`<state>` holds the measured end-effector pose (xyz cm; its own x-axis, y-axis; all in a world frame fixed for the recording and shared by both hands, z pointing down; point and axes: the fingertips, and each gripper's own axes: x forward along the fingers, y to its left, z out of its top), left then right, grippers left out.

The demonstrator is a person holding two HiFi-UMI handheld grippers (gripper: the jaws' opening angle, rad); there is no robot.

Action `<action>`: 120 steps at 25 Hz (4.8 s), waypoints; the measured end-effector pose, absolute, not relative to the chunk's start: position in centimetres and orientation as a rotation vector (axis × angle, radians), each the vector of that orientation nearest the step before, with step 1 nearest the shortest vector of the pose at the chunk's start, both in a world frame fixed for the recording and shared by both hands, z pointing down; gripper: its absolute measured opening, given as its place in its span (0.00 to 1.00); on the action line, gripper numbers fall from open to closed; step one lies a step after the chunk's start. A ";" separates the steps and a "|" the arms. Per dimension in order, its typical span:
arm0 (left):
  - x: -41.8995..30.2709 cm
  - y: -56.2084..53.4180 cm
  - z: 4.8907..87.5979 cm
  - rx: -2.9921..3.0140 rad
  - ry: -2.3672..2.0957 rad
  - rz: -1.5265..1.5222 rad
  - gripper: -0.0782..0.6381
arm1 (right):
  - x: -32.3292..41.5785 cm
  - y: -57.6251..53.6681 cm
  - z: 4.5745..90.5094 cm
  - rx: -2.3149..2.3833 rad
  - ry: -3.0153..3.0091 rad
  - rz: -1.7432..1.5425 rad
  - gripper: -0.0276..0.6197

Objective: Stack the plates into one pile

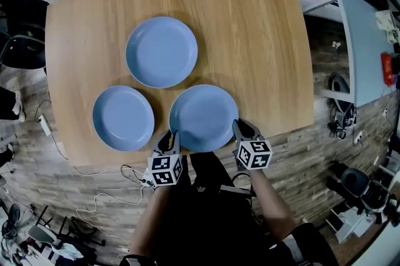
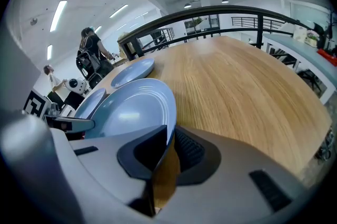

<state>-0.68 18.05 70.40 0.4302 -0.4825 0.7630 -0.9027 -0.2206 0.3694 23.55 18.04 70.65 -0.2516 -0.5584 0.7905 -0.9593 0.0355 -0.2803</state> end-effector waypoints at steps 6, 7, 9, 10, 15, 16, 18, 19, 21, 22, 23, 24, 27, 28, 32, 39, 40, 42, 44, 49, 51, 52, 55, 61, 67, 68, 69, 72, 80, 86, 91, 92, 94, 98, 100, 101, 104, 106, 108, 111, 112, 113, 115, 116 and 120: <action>-0.2 18.2 69.7 1.866 -1.176 0.629 0.23 | 24.0 18.3 69.8 1.539 -1.861 1.104 0.14; -0.2 18.1 69.5 1.870 -1.177 0.626 0.23 | 24.0 18.3 69.7 1.542 -1.863 1.100 0.14; -0.1 18.0 69.1 1.874 -1.180 0.616 0.22 | 24.1 18.2 69.3 1.549 -1.865 1.096 0.14; -0.1 17.9 68.8 1.875 -1.180 0.612 0.22 | 24.1 18.2 69.1 1.552 -1.866 1.094 0.14; -0.1 17.6 67.5 1.886 -1.180 0.608 0.22 | 24.2 17.8 67.5 1.573 -1.877 1.078 0.14; -0.1 17.5 67.2 1.889 -1.181 0.603 0.22 | 24.2 17.7 67.2 1.576 -1.883 1.073 0.14; -0.2 17.2 66.5 1.896 -1.187 0.593 0.22 | 24.1 17.6 66.4 1.582 -1.896 1.062 0.14; -0.3 17.1 66.1 1.899 -1.191 0.588 0.22 | 24.0 17.4 66.0 1.585 -1.902 1.058 0.14; -0.5 16.7 65.3 1.906 -1.202 0.580 0.22 | 23.8 17.2 65.3 1.591 -1.915 1.053 0.14; -0.6 16.5 64.8 1.911 -1.206 0.577 0.22 | 23.7 17.0 64.9 1.595 -1.921 1.051 0.14; -0.6 16.4 64.4 1.916 -1.209 0.573 0.22 | 23.7 16.8 64.5 1.599 -1.927 1.049 0.14; -0.6 16.2 64.0 1.920 -1.212 0.569 0.22 | 23.6 16.6 64.1 1.603 -1.932 1.045 0.14; -0.9 15.6 63.0 1.928 -1.225 0.553 0.22 | 23.4 15.9 63.0 1.609 -1.952 1.028 0.14; -1.0 15.4 62.8 1.929 -1.231 0.547 0.22 | 23.2 15.7 62.8 1.609 -1.960 1.021 0.14; -2.2 15.0 61.8 1.922 -1.250 0.529 0.22 | 22.0 15.0 61.6 1.598 -1.983 0.999 0.14; -4.0 14.1 60.5 1.917 -1.277 0.503 0.21 | 20.3 13.5 60.3 1.586 -2.013 0.969 0.14; -4.3 13.9 60.3 1.915 -1.279 0.499 0.21 | 20.0 13.2 60.1 1.584 -2.017 0.965 0.14; -4.8 13.5 59.9 1.914 -1.284 0.488 0.21 | 19.5 12.6 59.7 1.581 -2.023 0.959 0.14; -5.3 13.0 59.6 1.918 -1.288 0.478 0.22 | 19.0 12.0 59.3 1.581 -2.027 0.955 0.14; -6.3 11.9 59.3 1.921 -1.285 0.466 0.22 | 17.9 10.7 58.3 1.587 -2.035 0.935 0.13; -6.6 11.5 59.1 1.922 -1.282 0.458 0.22 | 17.6 10.4 57.9 1.587 -2.032 0.930 0.14; -6.8 11.2 59.0 1.925 -1.281 0.456 0.21 | 17.4 10.2 57.8 1.589 -2.031 0.927 0.14; -7.5 9.9 58.9 1.935 -1.274 0.446 0.21 | 16.7 9.0 57.4 1.596 -2.027 0.915 0.14; -9.4 8.0 58.1 1.947 -1.269 0.421 0.21 | 14.8 7.2 56.5 1.609 -2.021 0.895 0.14; -12.3 6.5 57.8 1.935 -1.260 0.403 0.21 | 11.9 5.9 55.9 1.618 -2.008 0.881 0.14; -12.6 6.3 57.7 1.932 -1.260 0.398 0.21 | 11.7 5.8 55.9 1.625 -1.999 0.882 0.14; -12.8 6.0 57.6 1.931 -1.261 0.392 0.21 | 11.5 5.6 55.9 1.632 -1.989 0.883 0.14; -13.4 5.5 57.5 1.932 -1.256 0.369 0.21 | 11.0 5.1 55.8 1.651 -1.976 0.881 0.13; -15.0 5.1 58.4 1.908 -1.248 0.362 0.21 | 9.3 3.8 56.1 1.624 -1.979 0.868 0.13; -15.9 4.0 58.6 1.878 -1.293 0.354 0.21 | 8.3 1.8 56.5 1.571 -2.016 0.864 0.13; -15.6 3.4 58.7 1.847 -1.336 0.348 0.21 | 8.5 0.2 56.9 1.524 -2.044 0.863 0.13; -15.6 3.3 58.8 1.839 -1.343 0.349 0.21 | 8.5 -0.1 56.9 1.515 -2.049 0.864 0.13; -15.4 2.9 58.9 1.822 -1.356 0.353 0.21 | 8.7 -0.7 57.1 1.495 -2.057 0.869 0.13; -14.7 2.1 59.3 1.801 -1.372 0.362 0.21 | 9.4 -1.8 57.7 1.468 -2.064 0.876 0.13; -14.3 1.7 59.6 1.793 -1.375 0.366 0.21 | 9.7 -2.3 58.0 1.460 -2.063 0.881 0.13; -14.1 1.5 59.8 1.787 -1.375 0.368 0.21 | 9.9 -2.5 58.1 1.455 -2.062 0.884 0.13; -13.2 1.0 60.5 1.772 -1.374 0.377 0.21 | 10.8 -3.3 58.7 1.441 -2.059 0.892 0.13; -12.6 0.5 60.8 1.766 -1.373 0.385 0.21 | 11.3 -3.8 59.1 1.432 -2.055 0.898 0.13; -12.1 0.2 61.2 1.759 -1.371 0.394 0.21 | 11.8 -4.2 59.5 1.421 -2.048 0.905 0.13; -11.3 -0.3 61.7 1.744 -1.370 0.404 0.21 | 12.6 -4.8 60.2 1.407 -2.037 0.920 0.13; -11.1 -0.5 61.9 1.740 -1.371 0.409 0.21 | 12.8 -5.0 60.5 1.402 -2.034 0.926 0.13; -11.0 -0.9 62.2 1.735 -1.372 0.414 0.21 | 13.0 -5.3 60.8 1.397 -2.032 0.932 0.13; -10.9 -1.7 62.9 1.723 -1.374 0.428 0.21 | 13.1 -6.1 61.4 1.384 -2.029 0.940 0.13; -10.9 -2.0 63.3 1.716 -1.374 0.434 0.21 | 13.1 -6.3 61.8 1.377 -2.028 0.944 0.13; -10.9 -2.4 64.8 1.675 -1.379 0.454 0.21 | 13.0 -7.0 63.1 1.346 -2.026 0.963 0.13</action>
<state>-10.90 -2.38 64.85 0.3126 -0.5896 0.7448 -0.9168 0.0179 0.3990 13.00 -7.03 63.12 -0.3710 -0.5584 0.7420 -0.9280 0.2532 -0.2735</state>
